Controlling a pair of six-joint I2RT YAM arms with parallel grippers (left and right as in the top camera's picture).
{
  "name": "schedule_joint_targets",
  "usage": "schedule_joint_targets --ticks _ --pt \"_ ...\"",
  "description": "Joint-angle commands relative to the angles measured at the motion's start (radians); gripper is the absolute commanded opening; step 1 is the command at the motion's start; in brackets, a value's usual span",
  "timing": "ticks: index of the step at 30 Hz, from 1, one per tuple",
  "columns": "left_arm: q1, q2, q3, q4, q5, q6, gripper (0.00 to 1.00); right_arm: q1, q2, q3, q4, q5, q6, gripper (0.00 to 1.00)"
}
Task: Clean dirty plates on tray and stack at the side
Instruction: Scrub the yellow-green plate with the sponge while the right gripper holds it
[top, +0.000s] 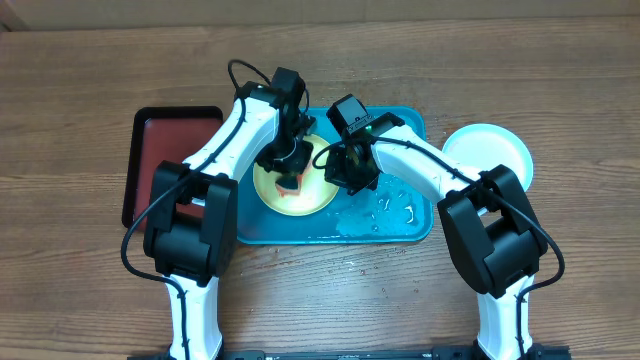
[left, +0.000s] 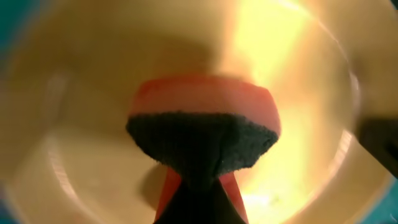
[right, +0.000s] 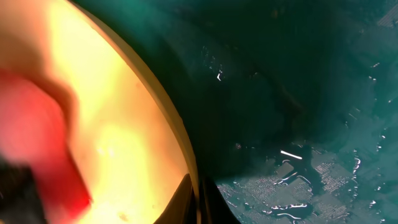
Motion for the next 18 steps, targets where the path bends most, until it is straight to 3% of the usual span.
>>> schedule_joint_targets --ticks 1,5,10,18 --pt "0.01 0.009 0.014 0.047 -0.271 -0.192 0.04 -0.003 0.031 -0.008 0.003 0.022 0.001 0.04" --pt "0.006 0.009 0.014 0.063 -0.402 -0.33 0.04 -0.003 0.031 -0.008 0.003 0.022 0.001 0.04" --pt "-0.001 0.009 0.008 0.035 -0.326 -0.341 0.04 -0.003 0.031 -0.008 0.003 0.022 0.001 0.04" --pt "-0.012 0.009 -0.071 -0.028 -0.053 -0.171 0.04 -0.003 0.031 -0.008 0.003 0.022 -0.002 0.04"
